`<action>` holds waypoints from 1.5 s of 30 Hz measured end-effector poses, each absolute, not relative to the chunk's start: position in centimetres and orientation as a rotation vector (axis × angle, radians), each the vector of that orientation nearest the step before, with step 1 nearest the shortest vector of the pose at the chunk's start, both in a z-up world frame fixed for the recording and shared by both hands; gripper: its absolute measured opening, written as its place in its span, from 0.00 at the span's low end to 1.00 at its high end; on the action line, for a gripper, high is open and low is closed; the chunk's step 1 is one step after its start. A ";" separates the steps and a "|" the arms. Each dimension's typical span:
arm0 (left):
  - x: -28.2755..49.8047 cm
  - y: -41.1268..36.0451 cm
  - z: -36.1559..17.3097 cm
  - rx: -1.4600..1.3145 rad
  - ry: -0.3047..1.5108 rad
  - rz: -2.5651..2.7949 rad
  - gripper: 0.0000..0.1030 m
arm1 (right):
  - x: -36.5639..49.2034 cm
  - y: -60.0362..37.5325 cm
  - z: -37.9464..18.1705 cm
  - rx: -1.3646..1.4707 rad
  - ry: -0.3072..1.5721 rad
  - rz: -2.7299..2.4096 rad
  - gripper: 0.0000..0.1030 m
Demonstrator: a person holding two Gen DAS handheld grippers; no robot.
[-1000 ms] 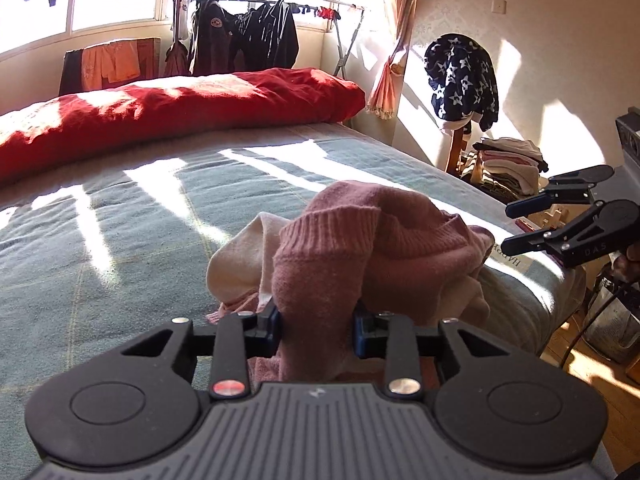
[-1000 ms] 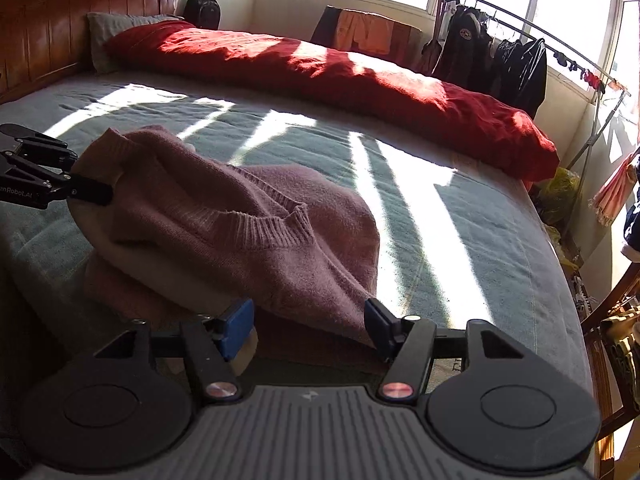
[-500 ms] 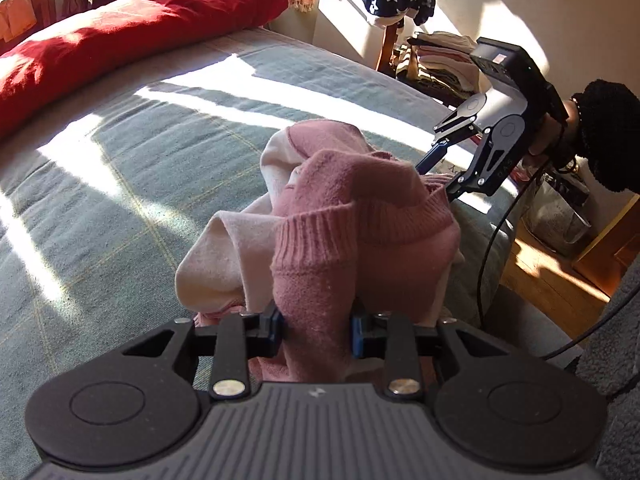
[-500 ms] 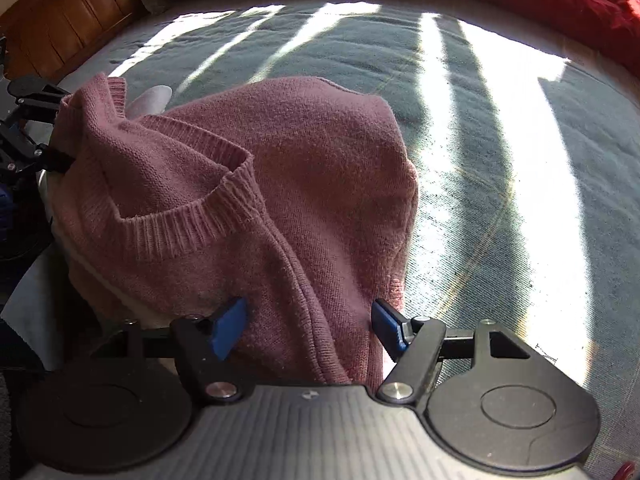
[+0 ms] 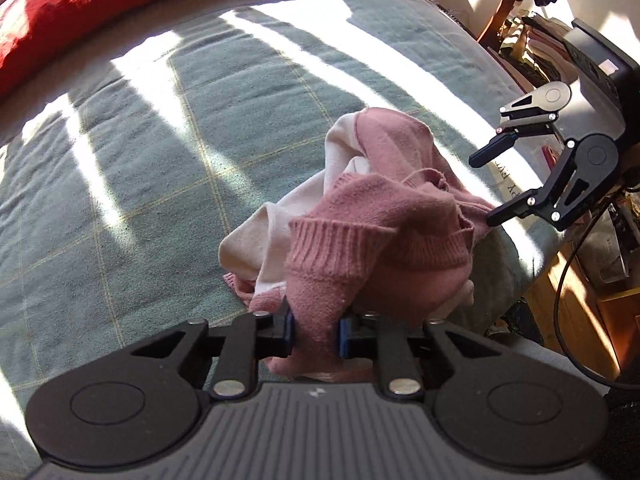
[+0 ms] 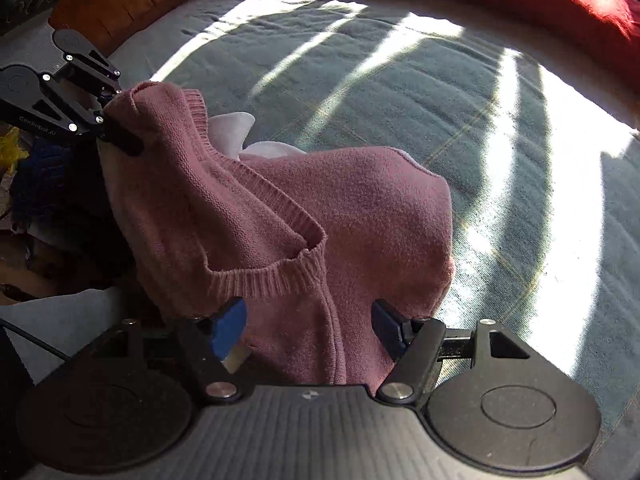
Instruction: Fold clothes
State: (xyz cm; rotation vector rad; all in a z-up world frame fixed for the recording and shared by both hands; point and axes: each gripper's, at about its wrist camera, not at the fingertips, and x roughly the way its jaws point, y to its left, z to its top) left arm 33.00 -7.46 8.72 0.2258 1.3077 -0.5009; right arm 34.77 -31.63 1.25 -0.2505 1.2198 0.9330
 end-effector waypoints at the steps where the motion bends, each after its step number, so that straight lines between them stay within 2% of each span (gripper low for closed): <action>1: 33.1 -7.5 9.0 0.219 1.309 -0.493 0.17 | 34.8 -31.3 1.3 -0.265 1.229 0.966 0.71; 9: 33.9 -7.8 10.3 0.288 1.285 -0.502 0.17 | 35.9 -30.7 -1.0 -0.288 1.301 0.973 0.68; 19: 38.5 -5.6 11.0 0.299 1.240 -0.556 0.17 | 36.6 -28.3 -4.5 -0.296 1.404 0.971 0.65; 22: 39.9 -4.8 10.7 0.284 1.238 -0.558 0.17 | 37.0 -27.6 -4.8 -0.274 1.445 0.959 0.51; 24: 40.9 -4.3 10.5 0.281 1.234 -0.558 0.17 | 37.3 -27.2 -4.2 -0.254 1.469 0.946 0.30; 26: 42.1 -3.8 10.6 0.282 1.218 -0.554 0.17 | 38.0 -27.4 -2.8 -0.207 1.467 0.921 0.17; 28: 43.4 -3.3 11.0 0.278 1.198 -0.549 0.17 | 38.7 -27.5 -1.3 -0.159 1.462 0.896 0.11; 36: 50.5 -2.3 11.1 0.311 1.133 -0.527 0.17 | 44.3 -29.9 4.9 -0.062 1.333 0.689 0.11; 45: 59.0 -3.7 9.3 0.373 1.037 -0.534 0.17 | 50.8 -31.2 6.5 -0.178 1.209 0.510 0.10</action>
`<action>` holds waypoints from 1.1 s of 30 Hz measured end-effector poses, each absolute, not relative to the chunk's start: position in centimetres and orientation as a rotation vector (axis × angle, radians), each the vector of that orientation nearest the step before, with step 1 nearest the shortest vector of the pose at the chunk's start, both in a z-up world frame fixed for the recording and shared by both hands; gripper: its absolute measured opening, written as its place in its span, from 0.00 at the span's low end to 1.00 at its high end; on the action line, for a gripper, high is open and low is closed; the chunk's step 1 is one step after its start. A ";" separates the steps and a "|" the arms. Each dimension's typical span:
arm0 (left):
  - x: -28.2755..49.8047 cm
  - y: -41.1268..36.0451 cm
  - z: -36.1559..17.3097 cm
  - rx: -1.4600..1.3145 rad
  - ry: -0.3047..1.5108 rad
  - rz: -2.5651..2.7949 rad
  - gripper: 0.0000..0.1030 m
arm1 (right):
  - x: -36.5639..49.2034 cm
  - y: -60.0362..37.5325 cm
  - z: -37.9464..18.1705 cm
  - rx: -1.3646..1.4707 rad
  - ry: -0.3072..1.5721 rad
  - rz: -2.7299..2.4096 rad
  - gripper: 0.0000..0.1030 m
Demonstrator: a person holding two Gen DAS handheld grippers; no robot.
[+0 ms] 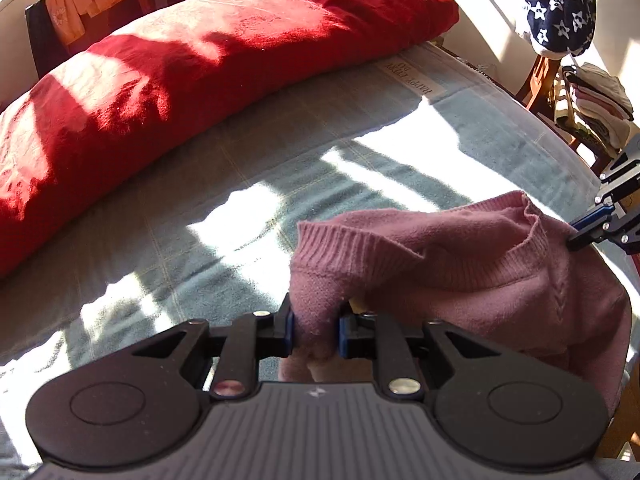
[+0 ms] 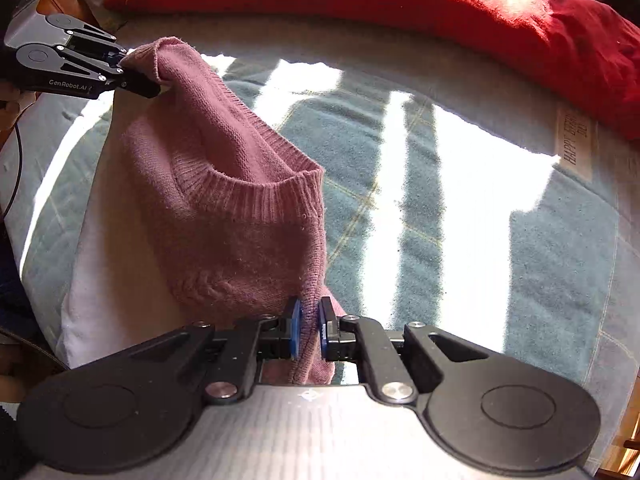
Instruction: Fold clothes
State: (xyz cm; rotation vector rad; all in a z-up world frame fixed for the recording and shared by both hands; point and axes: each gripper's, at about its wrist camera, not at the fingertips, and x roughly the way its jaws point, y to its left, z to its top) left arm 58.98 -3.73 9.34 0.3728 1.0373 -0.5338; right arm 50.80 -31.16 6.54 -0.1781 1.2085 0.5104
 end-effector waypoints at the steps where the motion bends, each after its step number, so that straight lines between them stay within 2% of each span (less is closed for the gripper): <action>1: 59.9 -3.9 9.1 0.380 1.027 -0.532 0.17 | 51.4 -31.3 6.3 -0.191 1.197 0.491 0.10; 3: 61.6 -4.2 8.6 0.384 1.015 -0.523 0.17 | 53.0 -31.9 6.1 -0.213 1.176 0.439 0.06; 7: 64.2 -4.6 6.8 0.389 1.025 -0.516 0.18 | 56.4 -33.8 5.3 -0.144 1.181 0.354 0.06; 8: 64.6 -4.7 6.2 0.385 1.037 -0.519 0.22 | 57.1 -34.0 4.9 -0.108 1.183 0.340 0.06; 13: 65.6 -4.2 4.2 0.352 1.085 -0.497 0.31 | 57.5 -32.2 2.7 0.032 1.243 0.390 0.20; 17: 65.0 -2.3 3.8 0.271 1.121 -0.464 0.38 | 54.9 -31.0 2.2 0.100 1.312 0.412 0.36; 21: 63.3 0.0 3.2 0.176 1.183 -0.397 0.43 | 51.8 -30.2 1.9 0.191 1.381 0.381 0.41; 26: 59.1 2.4 1.4 0.066 1.313 -0.308 0.43 | 48.5 -28.6 0.9 0.275 1.450 0.317 0.42; 33: 53.6 4.1 -0.5 -0.063 1.443 -0.238 0.43 | 46.1 -25.7 0.0 0.150 1.469 0.295 0.41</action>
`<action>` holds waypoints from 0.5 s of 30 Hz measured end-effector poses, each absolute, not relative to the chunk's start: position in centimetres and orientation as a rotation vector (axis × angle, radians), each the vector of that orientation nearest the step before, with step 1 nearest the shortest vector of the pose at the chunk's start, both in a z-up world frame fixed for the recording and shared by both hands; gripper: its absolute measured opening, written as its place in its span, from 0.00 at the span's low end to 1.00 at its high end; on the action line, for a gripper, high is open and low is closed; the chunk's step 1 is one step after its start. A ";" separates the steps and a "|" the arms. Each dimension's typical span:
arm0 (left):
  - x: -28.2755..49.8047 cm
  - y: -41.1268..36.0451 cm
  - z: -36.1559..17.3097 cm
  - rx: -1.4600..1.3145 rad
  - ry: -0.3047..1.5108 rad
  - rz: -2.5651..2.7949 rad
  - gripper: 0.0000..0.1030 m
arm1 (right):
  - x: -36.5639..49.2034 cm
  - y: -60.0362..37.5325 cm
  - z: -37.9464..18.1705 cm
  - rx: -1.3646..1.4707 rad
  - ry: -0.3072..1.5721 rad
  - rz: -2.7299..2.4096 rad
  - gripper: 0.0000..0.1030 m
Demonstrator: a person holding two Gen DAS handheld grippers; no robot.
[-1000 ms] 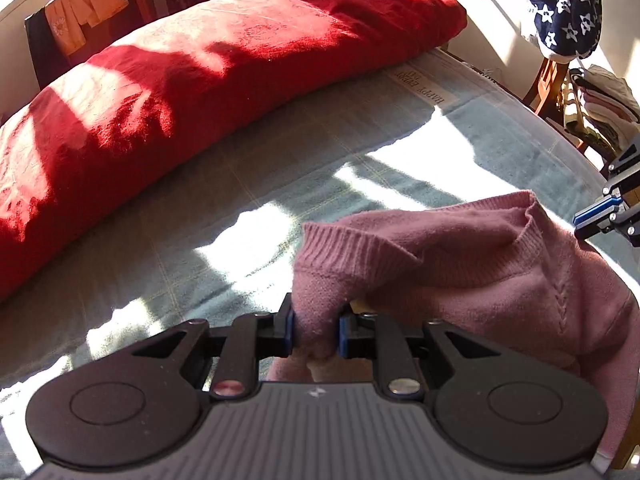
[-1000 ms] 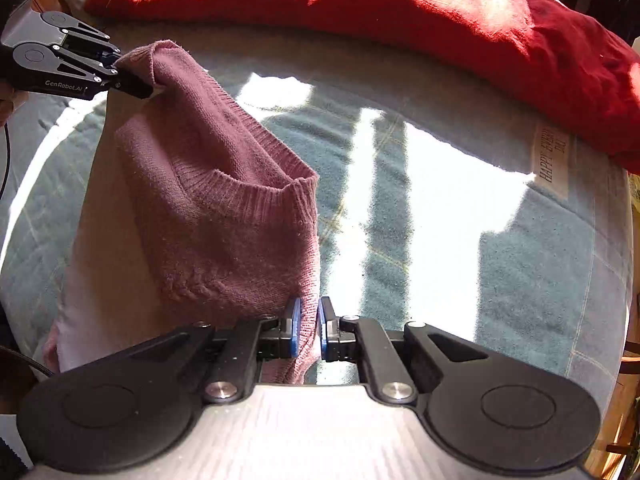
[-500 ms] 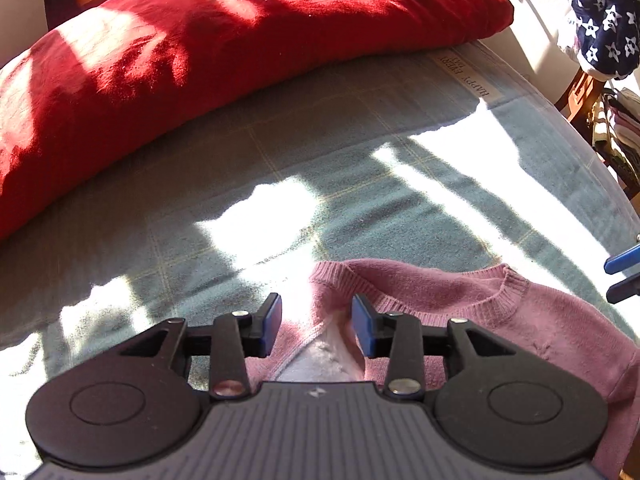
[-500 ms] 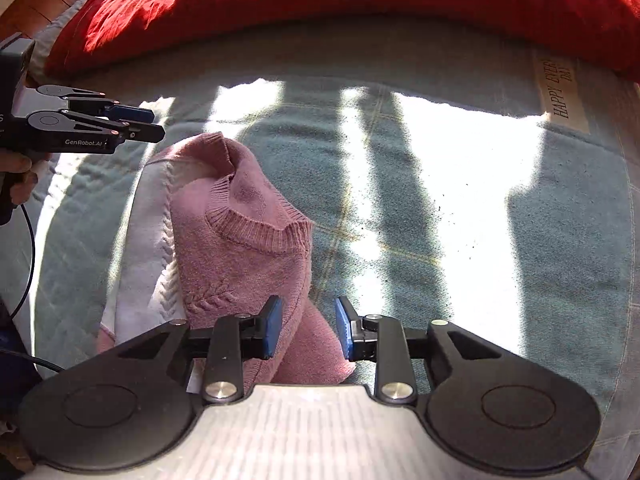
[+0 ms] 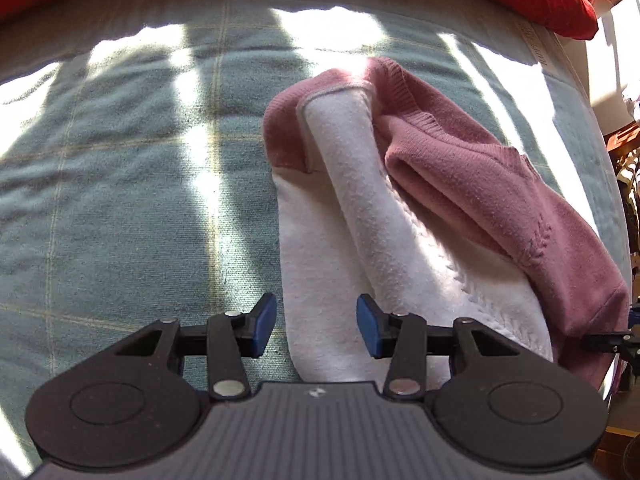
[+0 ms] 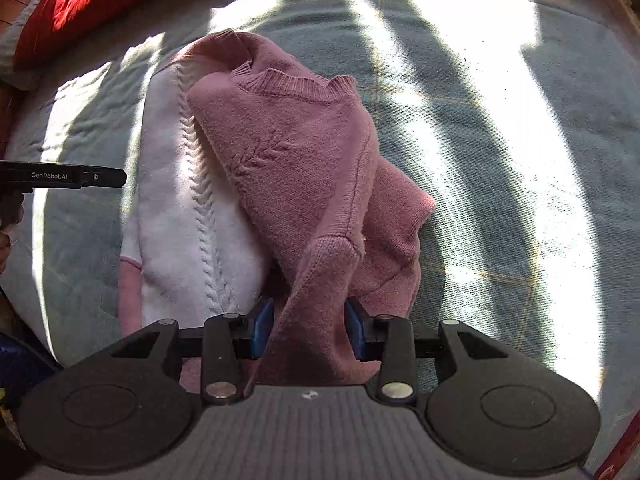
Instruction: Fold clothes
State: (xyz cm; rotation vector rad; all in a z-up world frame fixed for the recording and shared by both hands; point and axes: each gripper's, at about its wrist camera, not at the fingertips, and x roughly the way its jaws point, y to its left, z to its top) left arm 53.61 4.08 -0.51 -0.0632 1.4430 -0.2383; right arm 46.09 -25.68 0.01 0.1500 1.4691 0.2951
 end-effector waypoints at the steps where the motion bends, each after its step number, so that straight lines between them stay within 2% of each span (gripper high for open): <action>1: 53.0 4.1 -0.6 -0.071 1.452 -0.236 0.43 | 46.1 -25.5 0.1 0.124 1.465 0.294 0.41; 2: 52.5 4.1 -0.7 -0.082 1.459 -0.233 0.43 | 46.1 -25.4 0.2 0.098 1.460 0.293 0.40; 4: 51.6 4.0 -0.7 -0.107 1.472 -0.227 0.43 | 46.4 -25.5 0.5 0.064 1.451 0.282 0.24; 5: 51.2 3.9 -0.6 -0.117 1.474 -0.225 0.43 | 46.8 -25.7 0.6 0.041 1.451 0.278 0.20; 9: 50.0 3.8 0.1 -0.135 1.466 -0.206 0.43 | 47.9 -26.3 1.2 -0.050 1.424 0.293 0.13; 15: 48.7 4.1 1.0 -0.150 1.466 -0.166 0.43 | 50.9 -29.2 2.7 -0.206 1.357 0.269 0.10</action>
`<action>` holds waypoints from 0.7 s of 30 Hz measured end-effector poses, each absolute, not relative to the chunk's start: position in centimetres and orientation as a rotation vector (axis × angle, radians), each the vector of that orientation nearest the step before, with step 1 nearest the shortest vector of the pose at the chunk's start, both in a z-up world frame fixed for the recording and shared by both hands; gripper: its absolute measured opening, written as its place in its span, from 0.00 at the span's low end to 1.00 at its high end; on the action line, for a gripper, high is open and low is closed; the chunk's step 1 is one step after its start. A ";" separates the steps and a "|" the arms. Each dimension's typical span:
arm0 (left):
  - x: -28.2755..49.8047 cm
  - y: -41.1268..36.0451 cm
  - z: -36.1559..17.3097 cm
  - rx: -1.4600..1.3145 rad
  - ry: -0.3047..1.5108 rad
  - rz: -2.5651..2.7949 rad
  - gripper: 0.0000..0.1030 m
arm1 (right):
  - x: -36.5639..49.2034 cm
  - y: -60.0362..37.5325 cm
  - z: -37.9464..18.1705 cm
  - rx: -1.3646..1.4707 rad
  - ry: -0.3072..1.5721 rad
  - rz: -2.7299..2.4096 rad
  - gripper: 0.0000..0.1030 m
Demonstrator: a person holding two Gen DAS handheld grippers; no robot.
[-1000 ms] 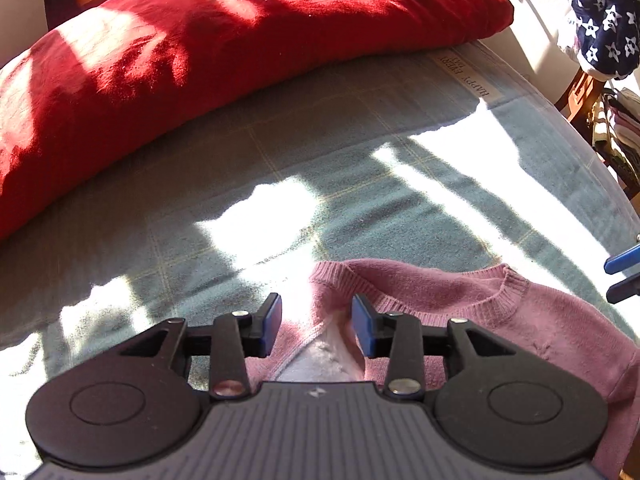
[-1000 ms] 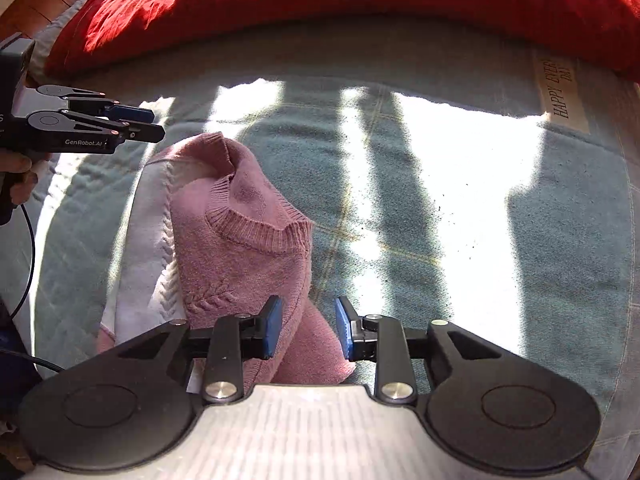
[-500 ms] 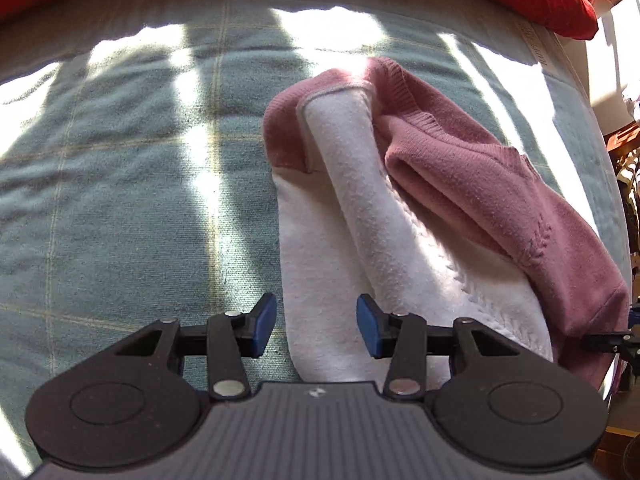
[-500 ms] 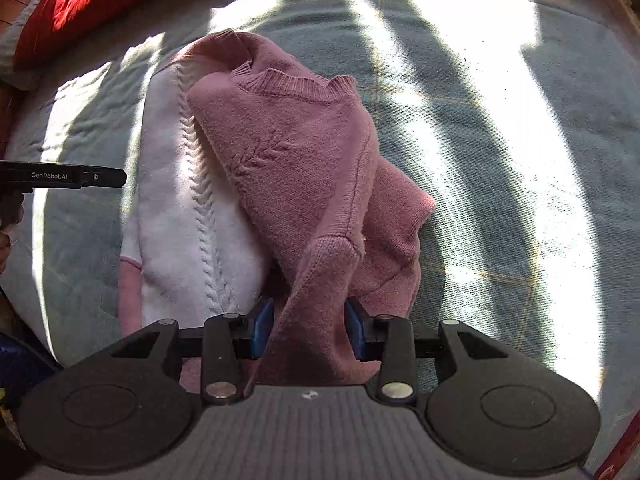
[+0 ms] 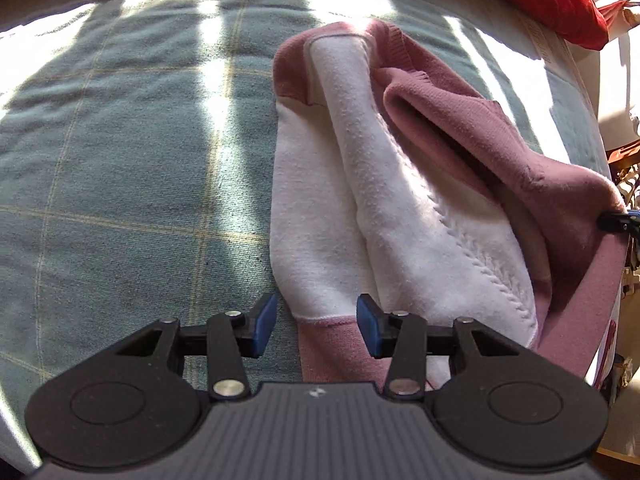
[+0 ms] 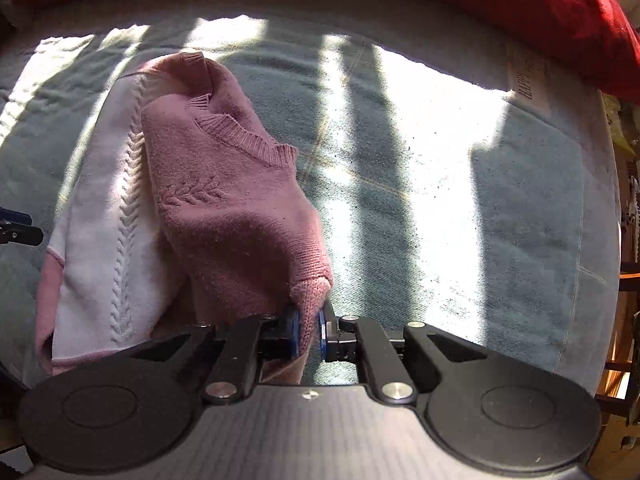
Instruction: Fold clothes
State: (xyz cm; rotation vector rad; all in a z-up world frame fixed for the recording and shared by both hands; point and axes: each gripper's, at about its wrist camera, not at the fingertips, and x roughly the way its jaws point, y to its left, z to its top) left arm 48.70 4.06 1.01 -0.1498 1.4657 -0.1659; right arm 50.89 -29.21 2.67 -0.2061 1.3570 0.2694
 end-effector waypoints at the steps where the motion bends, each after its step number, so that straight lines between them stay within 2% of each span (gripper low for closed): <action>1: 48.6 4.1 1.1 -0.154 1.466 -0.157 0.43 | 51.4 -29.7 2.9 -0.221 1.346 0.263 0.10; 11: 48.0 3.4 1.4 -0.179 1.460 -0.131 0.43 | 57.8 -36.1 3.1 -0.440 1.253 0.120 0.09; 18: 47.8 3.4 1.5 -0.180 1.455 -0.111 0.43 | 62.2 -37.8 0.8 -0.549 1.240 0.062 0.09; 21: 47.8 3.6 1.2 -0.185 1.458 -0.102 0.43 | 63.1 -37.9 -0.8 -0.541 1.283 0.030 0.16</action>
